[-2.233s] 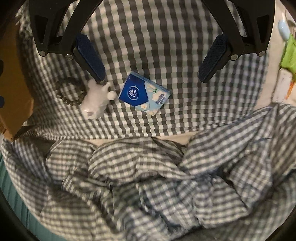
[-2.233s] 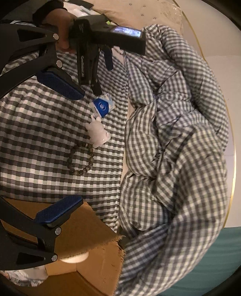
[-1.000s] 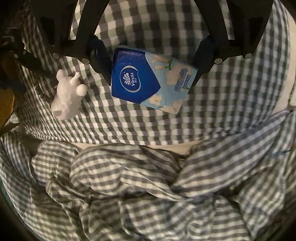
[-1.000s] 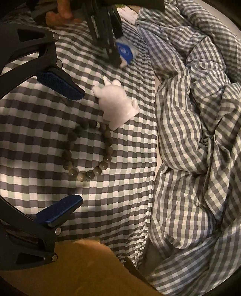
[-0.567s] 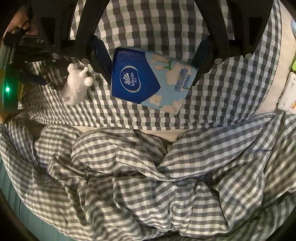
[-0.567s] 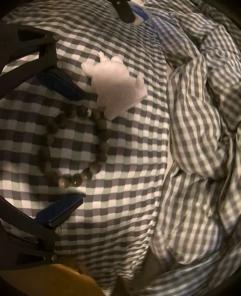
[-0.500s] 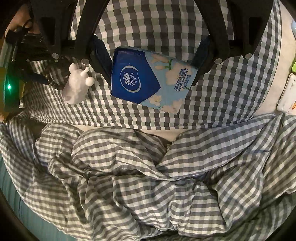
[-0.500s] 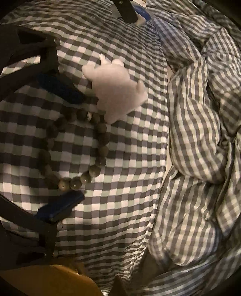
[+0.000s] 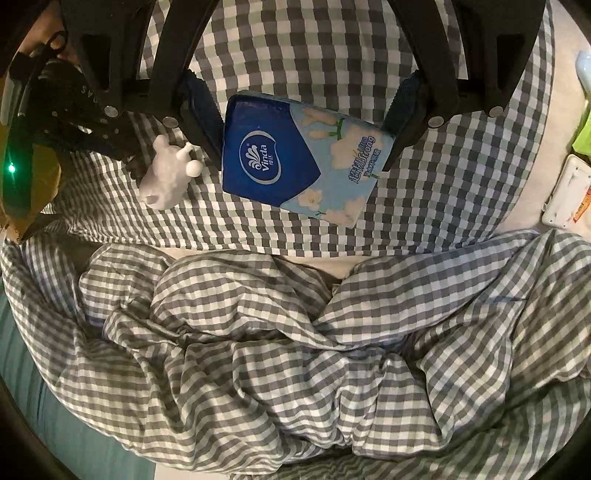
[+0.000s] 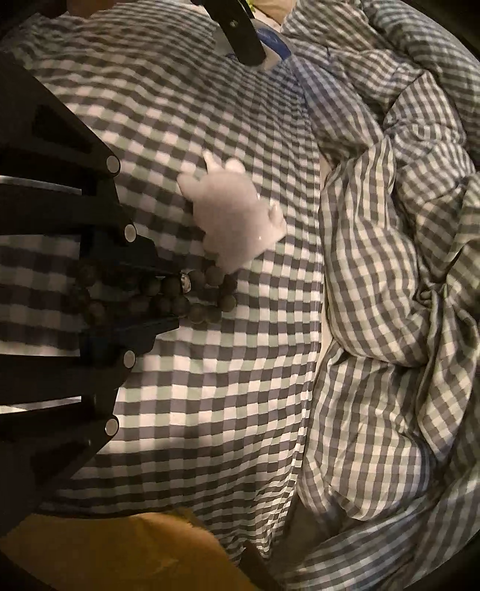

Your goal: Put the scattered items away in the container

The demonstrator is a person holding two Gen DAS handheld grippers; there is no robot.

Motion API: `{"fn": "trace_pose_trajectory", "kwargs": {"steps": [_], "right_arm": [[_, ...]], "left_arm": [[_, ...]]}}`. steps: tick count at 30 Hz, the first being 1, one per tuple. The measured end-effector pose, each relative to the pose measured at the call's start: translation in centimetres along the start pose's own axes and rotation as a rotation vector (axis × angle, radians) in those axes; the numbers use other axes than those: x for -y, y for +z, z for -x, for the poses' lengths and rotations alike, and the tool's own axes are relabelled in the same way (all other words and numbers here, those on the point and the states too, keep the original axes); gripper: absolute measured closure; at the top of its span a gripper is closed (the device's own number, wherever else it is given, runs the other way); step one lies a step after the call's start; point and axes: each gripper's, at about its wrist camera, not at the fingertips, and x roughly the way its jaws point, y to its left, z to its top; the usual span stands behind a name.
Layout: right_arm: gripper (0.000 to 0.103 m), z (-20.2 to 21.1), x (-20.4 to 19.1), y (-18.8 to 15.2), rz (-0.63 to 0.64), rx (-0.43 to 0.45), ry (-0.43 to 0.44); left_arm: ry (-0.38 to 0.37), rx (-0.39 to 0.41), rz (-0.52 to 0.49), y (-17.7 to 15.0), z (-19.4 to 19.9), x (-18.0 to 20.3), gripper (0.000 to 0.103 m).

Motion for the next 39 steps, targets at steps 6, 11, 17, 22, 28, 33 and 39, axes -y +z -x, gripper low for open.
{"fn": "trace_pose_trajectory", "kwargs": {"steps": [6,11,17,22,28,33,39], "right_arm": [[0.082,2.4,-0.5,-0.6,-0.028,0.028,0.037],[0.082,4.5,-1.2,-1.1,-0.027,0.028,0.06],[0.103,8.2,-1.5,-1.1,-0.017,0.052,0.082],[0.103,9.5,-1.3,-1.8,-0.029,0.063,0.082],[0.099,8.0,-0.4,-2.5,-0.067,0.024,0.062],[0.018,5.9,-1.2,-2.6,-0.039,0.011,0.03],[0.018,2.3,-1.8,-2.0,-0.016,-0.024,-0.013]], "left_arm": [[0.009,0.014,0.004,0.3,2.1,0.2,0.023],[0.016,0.035,0.006,0.8,4.6,0.9,0.023],[0.012,0.076,0.007,1.4,8.8,2.1,0.023],[0.007,0.103,0.013,1.5,11.5,2.6,0.023],[0.005,0.121,0.023,1.1,12.8,2.4,0.023],[-0.001,0.121,0.038,1.0,11.8,1.8,0.023],[0.006,0.099,0.052,0.6,9.5,1.0,0.023]]}}
